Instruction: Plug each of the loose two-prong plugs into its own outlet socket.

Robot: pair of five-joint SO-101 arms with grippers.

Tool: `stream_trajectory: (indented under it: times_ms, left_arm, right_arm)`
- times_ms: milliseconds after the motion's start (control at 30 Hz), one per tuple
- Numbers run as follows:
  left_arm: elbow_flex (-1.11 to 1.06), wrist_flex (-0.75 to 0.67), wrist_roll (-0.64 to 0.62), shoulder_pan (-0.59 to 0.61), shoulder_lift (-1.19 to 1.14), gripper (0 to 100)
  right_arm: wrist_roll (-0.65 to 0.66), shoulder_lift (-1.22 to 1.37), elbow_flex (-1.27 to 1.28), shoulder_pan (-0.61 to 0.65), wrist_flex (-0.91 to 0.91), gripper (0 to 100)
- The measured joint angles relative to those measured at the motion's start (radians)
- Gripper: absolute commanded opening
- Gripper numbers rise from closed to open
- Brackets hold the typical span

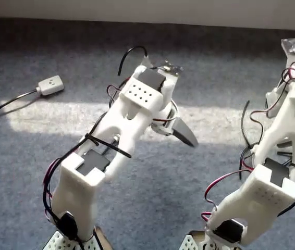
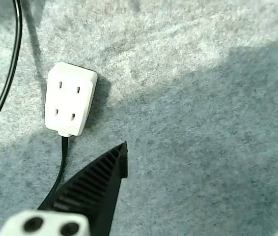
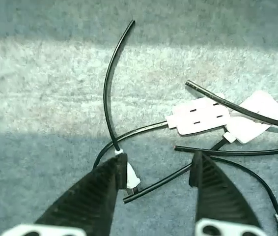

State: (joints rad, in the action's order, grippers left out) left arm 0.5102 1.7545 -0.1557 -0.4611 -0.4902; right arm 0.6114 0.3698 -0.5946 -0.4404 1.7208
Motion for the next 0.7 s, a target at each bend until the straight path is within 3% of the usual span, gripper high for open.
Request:
stream_trajectory:
  times_ms: [267,700]
  left_arm:
    - [-0.092,-0.003,-0.003,-0.017,0.0,59]
    - [-0.164,-0.066,-0.003,-0.029,0.0,59]
  right_arm:
    - [0.288,0.0,0.365,0.018,0.002,22.3]
    - [0.37,0.0,0.534,-0.009,-0.135,14.6]
